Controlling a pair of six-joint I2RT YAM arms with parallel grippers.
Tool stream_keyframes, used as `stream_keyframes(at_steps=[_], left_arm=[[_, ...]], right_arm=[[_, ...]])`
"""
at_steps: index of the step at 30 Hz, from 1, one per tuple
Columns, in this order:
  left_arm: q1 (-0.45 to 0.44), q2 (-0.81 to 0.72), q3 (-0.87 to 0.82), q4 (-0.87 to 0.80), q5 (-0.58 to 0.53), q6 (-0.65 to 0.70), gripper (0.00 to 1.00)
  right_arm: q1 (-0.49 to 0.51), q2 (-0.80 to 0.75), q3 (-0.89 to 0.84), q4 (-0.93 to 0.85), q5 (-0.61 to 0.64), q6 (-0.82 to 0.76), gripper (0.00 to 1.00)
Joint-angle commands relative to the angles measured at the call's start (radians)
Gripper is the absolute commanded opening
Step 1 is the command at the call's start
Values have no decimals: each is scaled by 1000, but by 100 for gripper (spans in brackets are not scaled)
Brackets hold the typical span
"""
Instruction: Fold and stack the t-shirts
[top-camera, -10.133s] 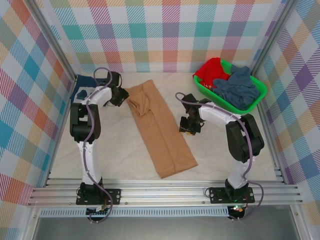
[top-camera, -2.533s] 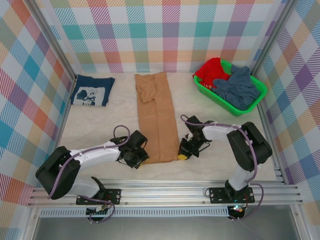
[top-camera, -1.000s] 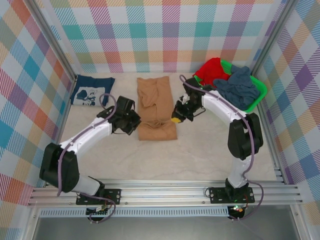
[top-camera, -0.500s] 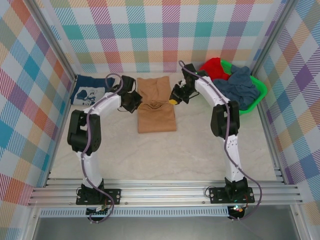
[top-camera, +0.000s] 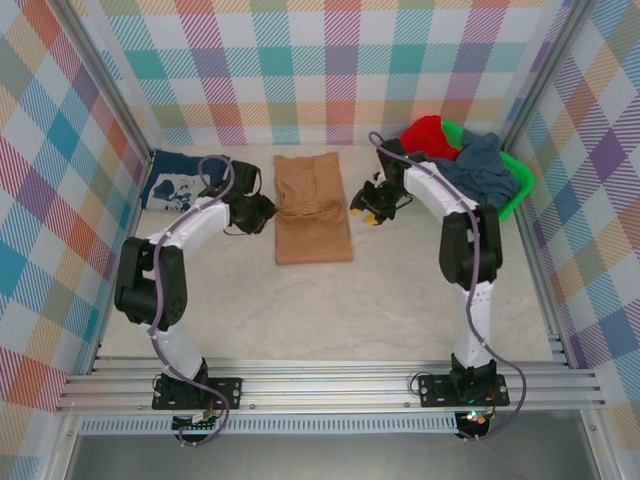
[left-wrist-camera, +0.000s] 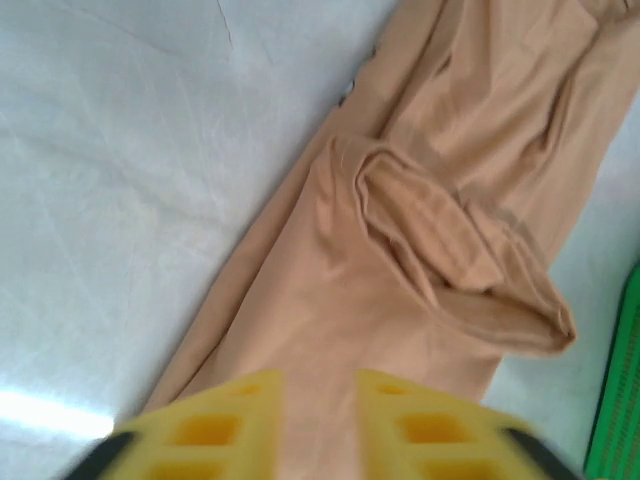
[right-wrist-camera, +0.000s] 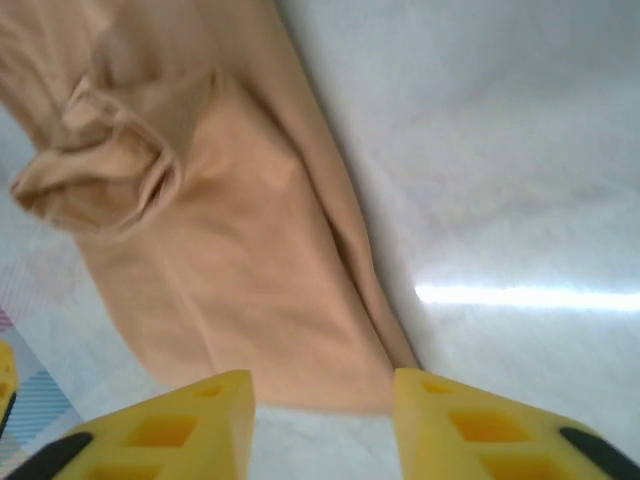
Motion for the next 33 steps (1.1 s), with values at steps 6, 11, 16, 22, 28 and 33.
stream_keyframes(at_steps=[6, 11, 16, 22, 28, 33], left_arm=[[-10, 219, 119, 58, 104, -18, 4], [-9, 385, 344, -36, 112, 25, 0], [5, 488, 545, -112, 74, 47, 0], [16, 504, 589, -172, 30, 69, 7], [2, 199, 262, -75, -13, 88, 41], [-50, -6, -82, 23, 50, 47, 46]], right_arm=[[57, 118, 19, 155, -55, 67, 6], [58, 232, 170, 120, -81, 82, 6], [54, 355, 359, 85, -91, 107, 7], [37, 373, 397, 47, -52, 102, 19], [37, 75, 51, 141, 6, 33, 40], [49, -103, -291, 221, -48, 37, 46]])
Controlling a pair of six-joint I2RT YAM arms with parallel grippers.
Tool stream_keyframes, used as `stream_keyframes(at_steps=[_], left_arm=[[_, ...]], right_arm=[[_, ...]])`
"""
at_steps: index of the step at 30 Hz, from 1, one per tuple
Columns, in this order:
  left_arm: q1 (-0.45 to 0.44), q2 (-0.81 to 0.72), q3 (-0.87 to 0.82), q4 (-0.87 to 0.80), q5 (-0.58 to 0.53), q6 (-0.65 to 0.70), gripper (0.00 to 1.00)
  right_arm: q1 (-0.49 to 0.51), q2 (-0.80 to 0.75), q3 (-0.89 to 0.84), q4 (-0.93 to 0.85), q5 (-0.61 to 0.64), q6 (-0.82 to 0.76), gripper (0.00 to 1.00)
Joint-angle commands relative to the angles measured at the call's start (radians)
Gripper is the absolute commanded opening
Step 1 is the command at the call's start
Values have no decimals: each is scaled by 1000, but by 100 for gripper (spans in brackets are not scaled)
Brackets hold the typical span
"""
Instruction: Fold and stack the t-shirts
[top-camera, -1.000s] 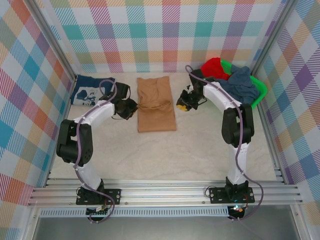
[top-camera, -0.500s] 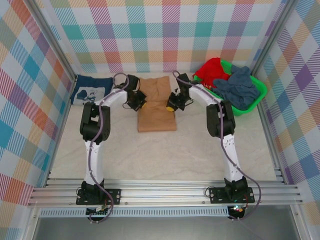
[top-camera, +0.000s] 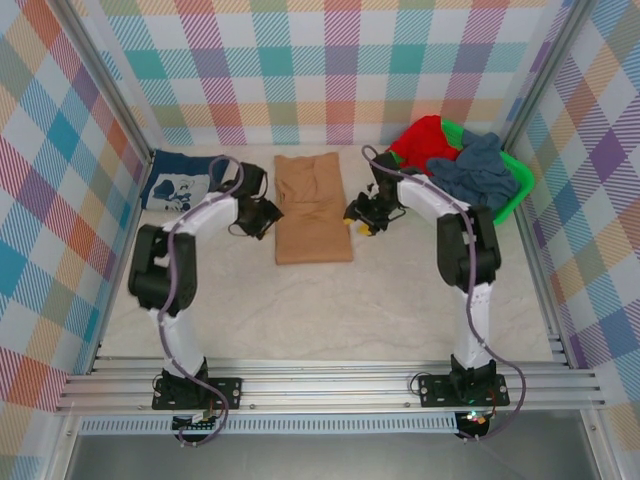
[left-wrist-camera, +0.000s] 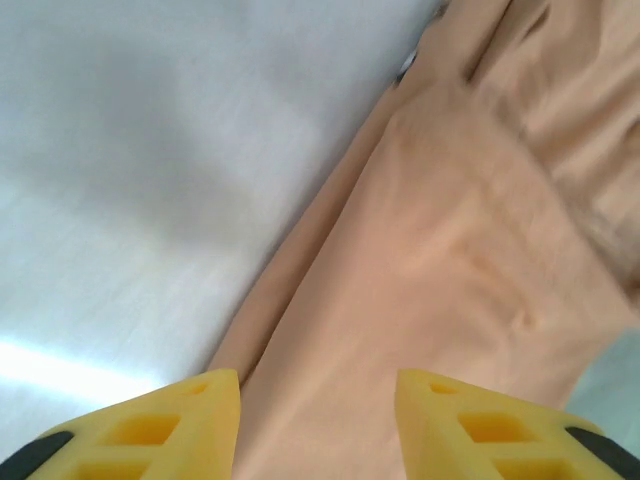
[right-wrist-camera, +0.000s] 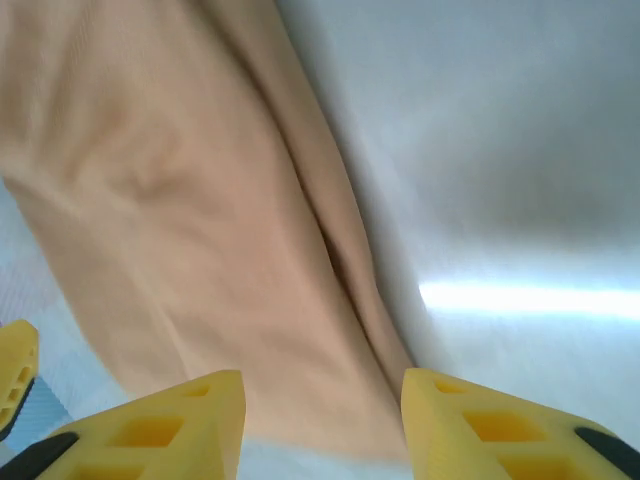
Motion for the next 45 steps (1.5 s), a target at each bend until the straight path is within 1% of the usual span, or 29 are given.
stream_keyframes(at_steps=[1, 3, 8, 11, 13, 16, 17, 20, 22, 23, 25, 27, 28, 31, 35, 38, 41, 45], left_arm=[[-39, -105, -164, 104, 50, -29, 46], [-54, -122, -250, 168, 88, -54, 46], [-75, -93, -308, 209, 95, -60, 45], [-84, -60, -297, 205, 98, -58, 44], [-90, -42, -284, 194, 90, -53, 44], [-94, -14, -259, 185, 77, -42, 38], [-94, -6, -255, 189, 73, -39, 34], [-95, 20, -245, 212, 73, -41, 18], [-98, 26, -238, 212, 65, -42, 13], [-100, 25, -236, 214, 61, -42, 11], [-104, 20, -234, 214, 55, -40, 5], [-107, 10, -227, 203, 53, -30, 3], [-111, 4, -223, 191, 54, -22, 2], [-123, -27, -222, 159, 51, 4, 0], [-147, -100, -252, 96, 49, 27, 0], [-176, -181, -314, 47, 62, 42, 0], [-229, -291, -416, 13, 105, 29, 0], [-340, -472, -532, -59, 138, 0, 0]], right_arm=[[22, -81, -145, 64, -40, -16, 47], [43, -101, -204, 97, -55, -10, 49], [55, -63, -231, 108, -53, -9, 49], [57, -28, -210, 95, -67, -17, 48], [63, -13, -199, 94, -69, -20, 45], [70, 6, -195, 92, -61, -4, 39], [71, 9, -200, 99, -61, 4, 37], [70, 17, -206, 122, -50, 12, 30], [72, 25, -195, 132, -42, 5, 24], [73, 30, -184, 131, -42, -1, 21], [75, 37, -166, 125, -35, -8, 10], [80, 23, -166, 127, -32, -11, 2], [83, 4, -175, 131, -31, -11, 0], [91, -67, -230, 131, -27, -14, 0], [105, -178, -359, 118, -46, -30, 0], [131, -280, -476, 92, -59, -51, 0], [169, -386, -594, 51, -88, -52, 0], [235, -548, -742, -37, -113, -31, 0]])
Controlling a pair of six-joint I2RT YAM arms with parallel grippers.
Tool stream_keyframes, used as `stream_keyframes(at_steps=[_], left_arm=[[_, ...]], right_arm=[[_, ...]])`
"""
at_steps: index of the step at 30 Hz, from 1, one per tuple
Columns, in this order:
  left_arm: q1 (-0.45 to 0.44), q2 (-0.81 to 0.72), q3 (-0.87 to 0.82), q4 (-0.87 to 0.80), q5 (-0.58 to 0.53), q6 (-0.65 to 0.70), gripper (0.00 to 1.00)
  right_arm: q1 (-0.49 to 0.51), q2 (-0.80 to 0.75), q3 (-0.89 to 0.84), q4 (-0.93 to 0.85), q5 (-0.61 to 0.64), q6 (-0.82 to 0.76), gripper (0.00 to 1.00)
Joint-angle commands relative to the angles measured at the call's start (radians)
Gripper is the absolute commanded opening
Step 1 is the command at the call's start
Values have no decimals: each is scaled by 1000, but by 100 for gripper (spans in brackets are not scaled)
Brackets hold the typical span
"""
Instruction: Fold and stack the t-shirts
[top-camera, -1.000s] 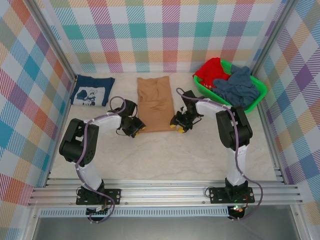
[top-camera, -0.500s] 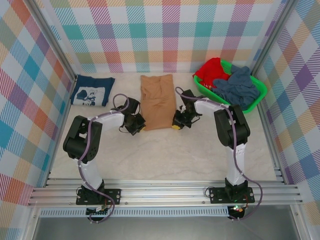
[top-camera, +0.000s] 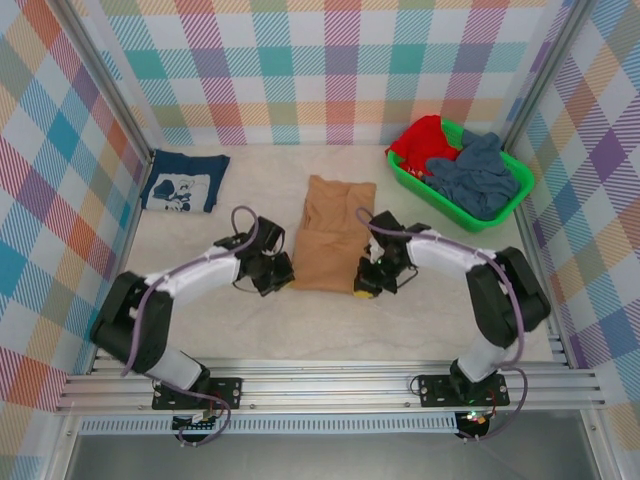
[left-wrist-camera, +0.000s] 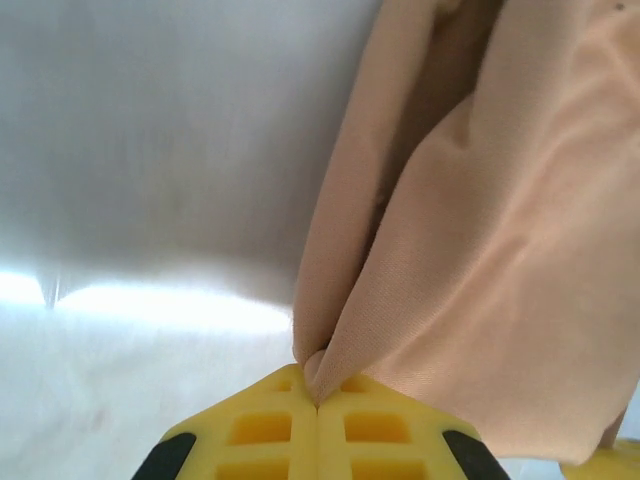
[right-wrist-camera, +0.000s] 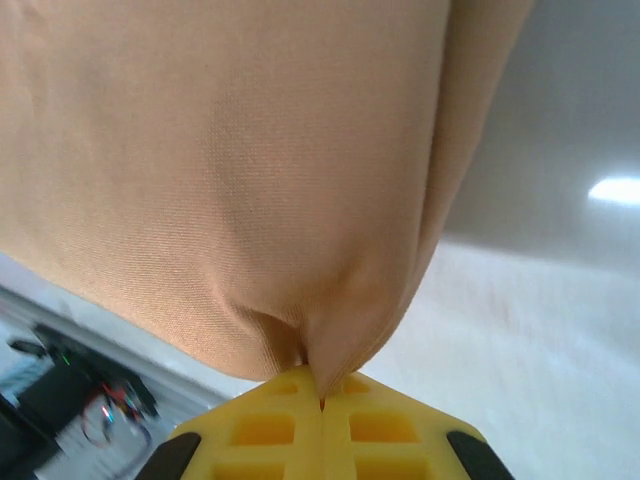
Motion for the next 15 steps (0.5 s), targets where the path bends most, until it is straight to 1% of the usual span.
stream_keyframes(at_steps=[1, 5, 7, 9, 11, 15], left_arm=[[-83, -130, -75, -114, 65, -20, 0], [-181, -285, -115, -182, 77, -57, 0], [-204, -343, -117, -182, 84, -89, 0], [-208, -386, -97, -178, 73, -115, 0], [-206, -387, -53, -191, 49, -118, 0], [-206, -334, 61, -166, 15, -117, 0]], right_arm=[[47, -119, -99, -121, -64, 7, 0], [79, -305, -178, -224, -117, 51, 0], [79, -372, -172, -273, -135, 60, 0], [79, -404, -128, -331, -136, 60, 0], [77, -424, -84, -366, -121, 69, 0], [49, -422, 30, -423, -59, 71, 0]])
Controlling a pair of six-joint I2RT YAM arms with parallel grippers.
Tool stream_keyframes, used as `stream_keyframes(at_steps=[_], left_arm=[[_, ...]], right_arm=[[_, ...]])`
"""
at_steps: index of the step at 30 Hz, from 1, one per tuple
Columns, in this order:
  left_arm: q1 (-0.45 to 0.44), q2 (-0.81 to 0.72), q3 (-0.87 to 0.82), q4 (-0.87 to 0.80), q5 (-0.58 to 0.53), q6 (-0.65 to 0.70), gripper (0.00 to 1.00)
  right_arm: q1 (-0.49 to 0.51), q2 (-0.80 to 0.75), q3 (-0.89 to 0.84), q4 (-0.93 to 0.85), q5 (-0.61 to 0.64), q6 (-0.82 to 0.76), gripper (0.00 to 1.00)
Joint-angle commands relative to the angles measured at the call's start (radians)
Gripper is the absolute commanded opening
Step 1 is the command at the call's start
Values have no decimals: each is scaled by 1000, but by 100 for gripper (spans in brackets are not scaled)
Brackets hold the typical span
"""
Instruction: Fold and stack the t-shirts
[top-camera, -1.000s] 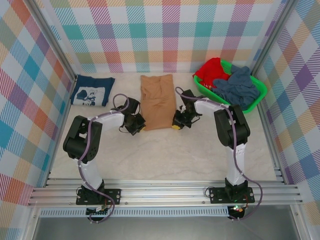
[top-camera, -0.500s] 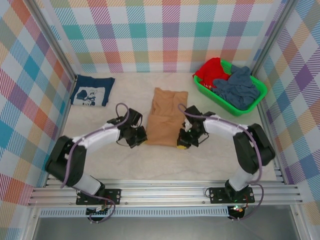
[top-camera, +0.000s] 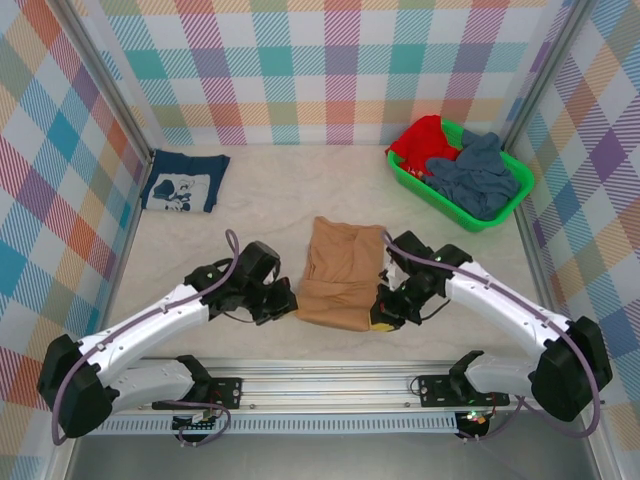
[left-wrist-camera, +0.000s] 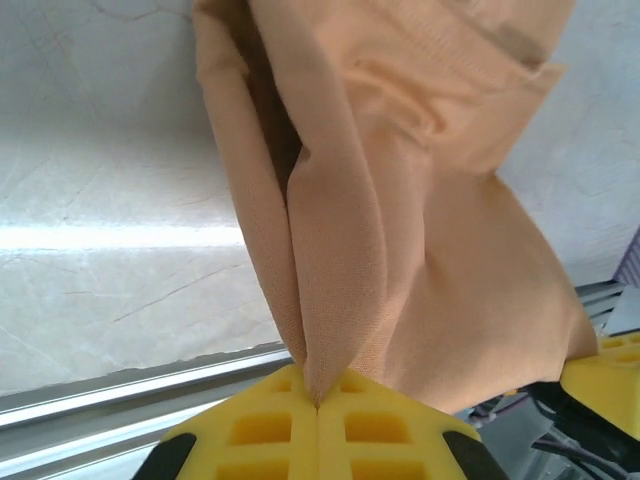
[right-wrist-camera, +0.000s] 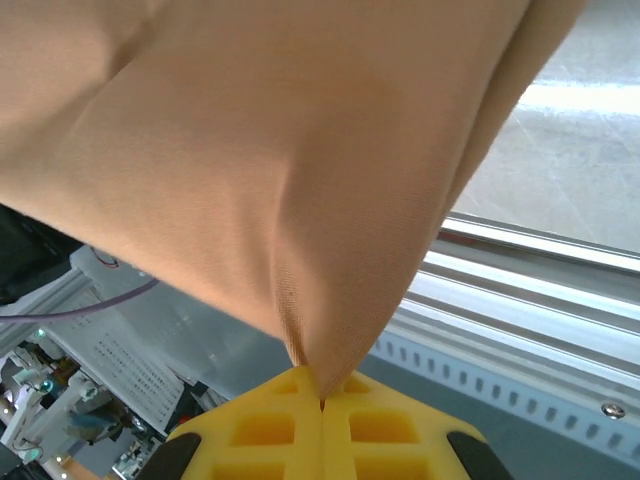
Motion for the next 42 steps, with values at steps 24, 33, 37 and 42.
stream_keyframes(at_steps=[24, 33, 37, 42], left_arm=[[256, 671, 689, 82, 33, 82, 0], [281, 883, 947, 3, 34, 117, 0], [282, 915, 1020, -42, 49, 110, 0], [286, 944, 1077, -64, 64, 118, 2]], right_arm=[[-341, 475, 550, -69, 101, -93, 0], [-405, 653, 688, -56, 143, -99, 0], [-416, 643, 690, -54, 146, -88, 0], [-424, 590, 660, -54, 168, -69, 0]])
